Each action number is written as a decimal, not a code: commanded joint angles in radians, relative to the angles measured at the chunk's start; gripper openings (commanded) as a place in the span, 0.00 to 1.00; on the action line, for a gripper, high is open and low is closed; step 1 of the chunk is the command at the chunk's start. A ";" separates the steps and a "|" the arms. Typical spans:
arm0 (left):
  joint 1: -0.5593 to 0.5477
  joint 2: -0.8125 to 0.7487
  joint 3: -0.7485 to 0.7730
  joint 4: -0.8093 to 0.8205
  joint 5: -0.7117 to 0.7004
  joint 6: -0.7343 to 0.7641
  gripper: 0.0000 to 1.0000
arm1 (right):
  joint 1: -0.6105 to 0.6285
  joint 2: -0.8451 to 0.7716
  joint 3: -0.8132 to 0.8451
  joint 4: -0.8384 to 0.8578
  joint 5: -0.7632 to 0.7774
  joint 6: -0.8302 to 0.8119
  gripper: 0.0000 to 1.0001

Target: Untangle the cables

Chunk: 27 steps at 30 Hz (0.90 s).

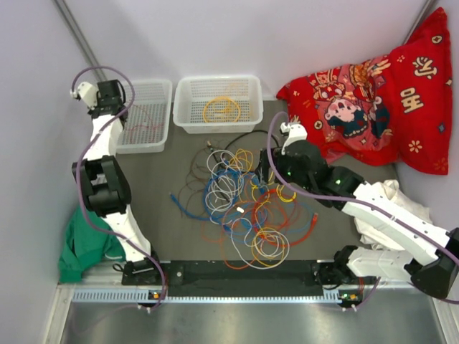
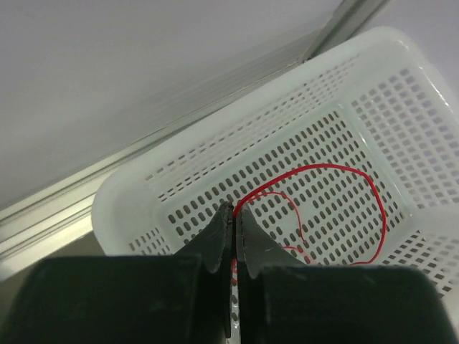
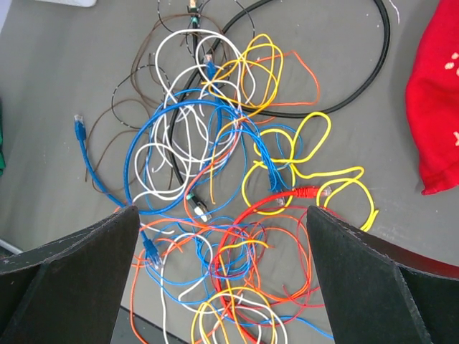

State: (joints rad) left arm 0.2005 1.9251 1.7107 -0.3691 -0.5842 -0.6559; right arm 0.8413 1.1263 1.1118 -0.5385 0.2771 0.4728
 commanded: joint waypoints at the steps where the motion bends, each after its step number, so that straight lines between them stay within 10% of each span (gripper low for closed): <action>1: 0.066 -0.049 0.050 -0.071 0.069 -0.132 0.00 | -0.008 -0.039 -0.017 0.035 0.002 0.009 0.99; 8: 0.076 0.005 0.110 -0.118 0.253 -0.080 0.20 | -0.010 -0.042 -0.026 0.046 -0.004 0.016 0.99; 15: 0.039 -0.015 0.141 -0.103 0.336 -0.013 0.83 | -0.008 -0.045 -0.035 0.044 -0.009 0.026 0.99; 27: -0.355 -0.504 -0.375 0.143 0.340 0.042 0.84 | -0.010 -0.025 -0.160 0.107 -0.035 0.040 0.99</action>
State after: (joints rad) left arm 0.0154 1.6405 1.4868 -0.3809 -0.2111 -0.6575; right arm 0.8410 1.1007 1.0039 -0.4980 0.2710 0.5018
